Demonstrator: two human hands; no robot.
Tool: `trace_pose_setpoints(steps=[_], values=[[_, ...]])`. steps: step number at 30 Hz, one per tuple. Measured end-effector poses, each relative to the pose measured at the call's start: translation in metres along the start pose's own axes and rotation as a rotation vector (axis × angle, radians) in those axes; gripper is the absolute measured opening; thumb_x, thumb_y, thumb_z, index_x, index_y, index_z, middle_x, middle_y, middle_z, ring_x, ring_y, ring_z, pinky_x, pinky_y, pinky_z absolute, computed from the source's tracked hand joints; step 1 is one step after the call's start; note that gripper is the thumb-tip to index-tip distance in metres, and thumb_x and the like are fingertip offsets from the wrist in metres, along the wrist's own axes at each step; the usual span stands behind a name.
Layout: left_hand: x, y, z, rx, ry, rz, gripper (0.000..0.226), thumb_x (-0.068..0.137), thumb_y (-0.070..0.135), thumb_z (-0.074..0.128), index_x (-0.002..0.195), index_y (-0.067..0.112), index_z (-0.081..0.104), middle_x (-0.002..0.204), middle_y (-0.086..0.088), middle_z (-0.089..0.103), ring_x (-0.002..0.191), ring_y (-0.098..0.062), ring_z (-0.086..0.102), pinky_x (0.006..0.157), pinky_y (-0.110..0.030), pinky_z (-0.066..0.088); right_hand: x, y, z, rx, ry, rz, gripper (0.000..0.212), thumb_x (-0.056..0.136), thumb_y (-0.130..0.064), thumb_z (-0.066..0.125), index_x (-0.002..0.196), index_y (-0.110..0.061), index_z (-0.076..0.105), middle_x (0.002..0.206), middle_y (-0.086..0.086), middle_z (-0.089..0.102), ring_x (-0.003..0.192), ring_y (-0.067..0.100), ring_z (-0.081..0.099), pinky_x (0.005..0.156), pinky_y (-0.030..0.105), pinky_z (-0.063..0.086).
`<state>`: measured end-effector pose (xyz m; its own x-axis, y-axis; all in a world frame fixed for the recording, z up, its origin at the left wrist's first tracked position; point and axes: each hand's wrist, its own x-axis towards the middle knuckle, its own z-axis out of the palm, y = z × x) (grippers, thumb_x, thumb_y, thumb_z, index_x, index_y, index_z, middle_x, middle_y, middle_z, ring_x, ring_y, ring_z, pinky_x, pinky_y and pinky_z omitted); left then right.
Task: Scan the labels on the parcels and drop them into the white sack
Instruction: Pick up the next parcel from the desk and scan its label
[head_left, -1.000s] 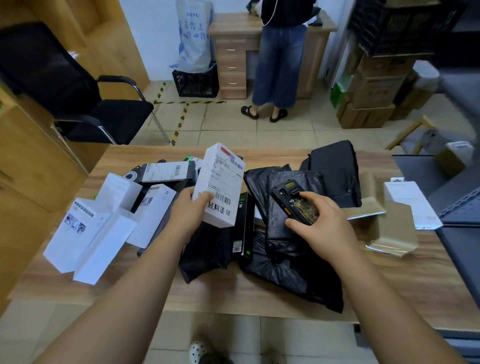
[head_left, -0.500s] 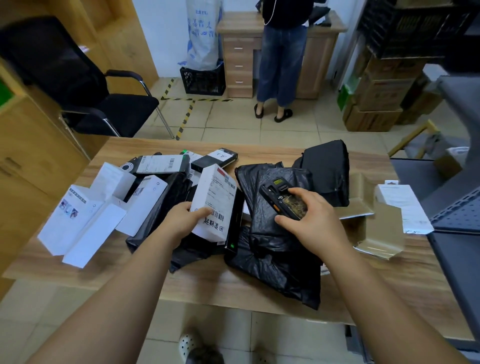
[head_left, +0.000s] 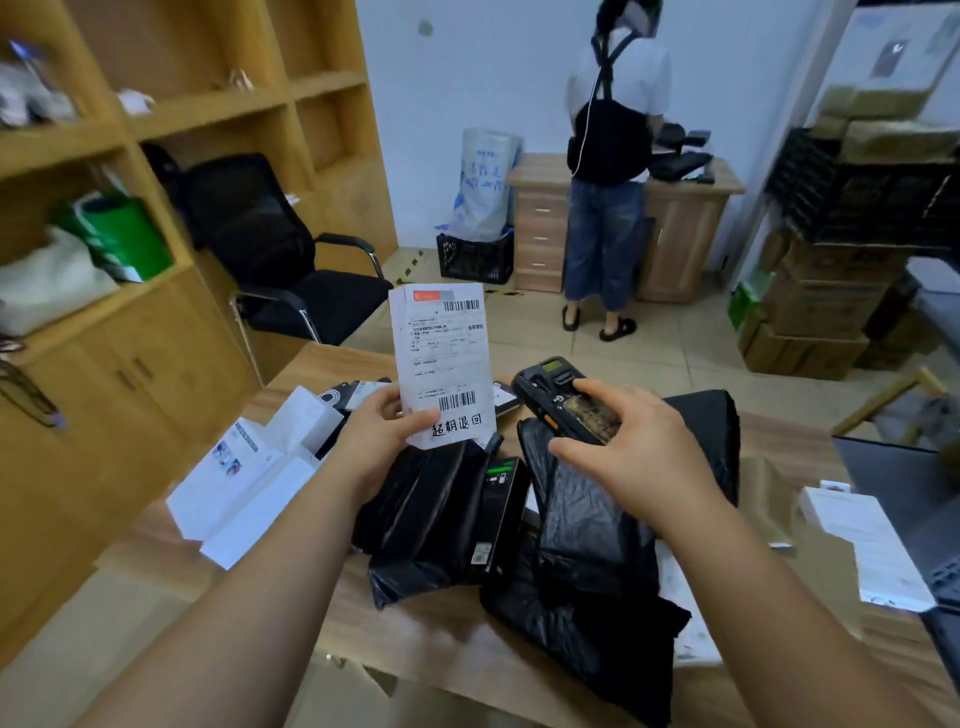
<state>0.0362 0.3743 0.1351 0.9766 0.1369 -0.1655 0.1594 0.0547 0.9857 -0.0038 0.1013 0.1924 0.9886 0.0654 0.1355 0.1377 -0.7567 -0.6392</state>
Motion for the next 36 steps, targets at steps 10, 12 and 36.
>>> trace_pose_setpoints(steps=[10,12,36], values=[[0.016,0.038,-0.048,-0.033,0.075,0.143,0.043,0.083,0.007,0.074,0.121,0.019,0.058,0.121,0.000,0.069,0.116,-0.024,0.063,0.104,-0.050,0.045,-0.006,-0.059,0.011,-0.258,-0.197,-0.023,0.064,0.075,-0.053,0.072,0.134,-0.046,0.050,0.123,-0.009,0.055,0.110,0.015,0.052,0.084,0.032,0.047],[0.018,0.045,-0.056,0.004,0.070,0.166,0.036,0.086,0.006,0.072,0.112,0.027,0.059,0.118,0.003,0.069,0.114,-0.022,0.063,0.101,-0.046,0.047,-0.004,-0.073,0.017,-0.264,-0.184,-0.025,0.065,0.073,-0.054,0.072,0.134,-0.046,0.050,0.124,-0.009,0.055,0.110,0.015,0.053,0.082,0.032,0.047],[0.071,0.068,-0.113,0.103,-0.168,0.070,0.042,0.084,0.034,0.076,0.116,0.015,0.057,0.109,-0.004,0.073,0.089,-0.021,0.073,0.075,-0.039,0.059,0.005,-0.147,0.068,-0.055,0.168,0.149,0.065,0.070,-0.045,0.080,0.130,-0.042,0.055,0.112,-0.012,0.056,0.102,0.011,0.058,0.086,0.037,0.054]])
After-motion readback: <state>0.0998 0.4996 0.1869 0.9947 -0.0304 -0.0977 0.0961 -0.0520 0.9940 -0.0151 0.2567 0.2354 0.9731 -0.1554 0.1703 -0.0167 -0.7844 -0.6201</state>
